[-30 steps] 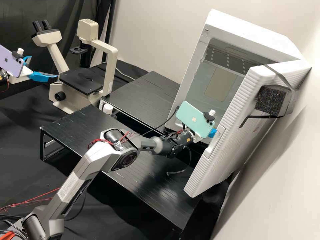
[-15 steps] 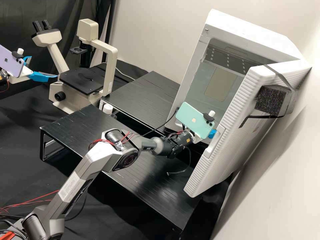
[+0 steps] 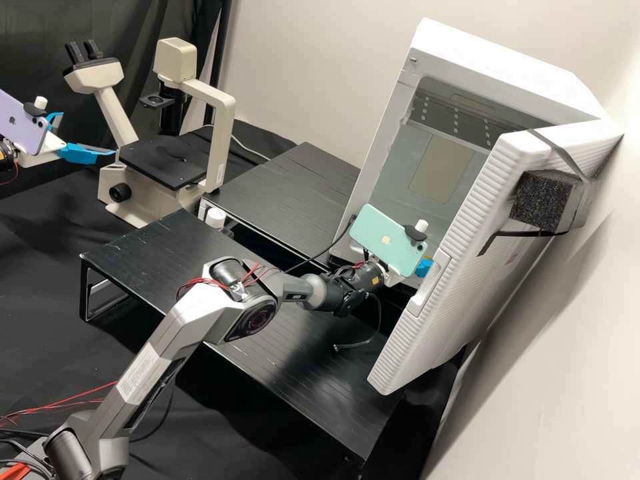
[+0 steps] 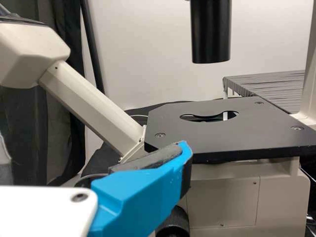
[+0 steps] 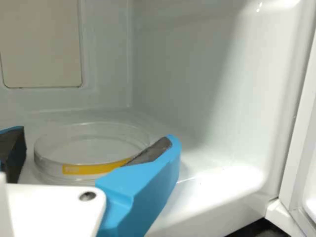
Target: Return the petri dish to the incubator.
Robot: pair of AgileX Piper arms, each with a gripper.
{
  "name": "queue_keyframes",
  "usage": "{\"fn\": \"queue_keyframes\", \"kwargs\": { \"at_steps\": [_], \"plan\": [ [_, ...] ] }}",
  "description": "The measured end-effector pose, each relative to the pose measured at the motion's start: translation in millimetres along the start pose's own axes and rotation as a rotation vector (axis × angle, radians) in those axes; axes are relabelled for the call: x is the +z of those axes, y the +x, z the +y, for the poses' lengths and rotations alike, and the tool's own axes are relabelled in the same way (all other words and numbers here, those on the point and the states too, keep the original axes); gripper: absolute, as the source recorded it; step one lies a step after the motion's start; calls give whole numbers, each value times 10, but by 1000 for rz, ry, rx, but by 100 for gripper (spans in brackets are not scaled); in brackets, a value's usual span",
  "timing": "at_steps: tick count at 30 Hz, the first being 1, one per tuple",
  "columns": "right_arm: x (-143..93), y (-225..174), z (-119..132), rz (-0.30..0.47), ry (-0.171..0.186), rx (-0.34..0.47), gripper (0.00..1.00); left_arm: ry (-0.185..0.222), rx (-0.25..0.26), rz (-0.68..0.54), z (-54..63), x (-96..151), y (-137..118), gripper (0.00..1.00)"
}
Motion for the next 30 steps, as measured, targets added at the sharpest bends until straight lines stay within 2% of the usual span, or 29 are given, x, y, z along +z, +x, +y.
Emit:
{"fn": "queue_keyframes", "kwargs": {
  "at_steps": [5,9,12,15,20,25,28,30],
  "plan": [
    [-6,-111,-13,20,12,4,100,0,0,0,0,0,0,100],
    [-22,-278,-12,46,37,-2,100,0,0,0,0,0,0,100],
    [-31,-402,42,73,38,7,100,0,0,0,0,0,0,100],
    [-9,-553,109,97,55,33,100,0,0,0,0,0,0,100],
    [32,-935,255,148,115,104,100,0,0,0,0,0,0,100],
    [54,-1357,260,172,126,140,100,0,0,0,0,0,0,100],
    [39,-1612,226,163,123,131,100,0,0,0,0,0,0,100],
    [52,-1850,163,128,137,99,100,0,0,0,0,0,0,100]
  ]
}}
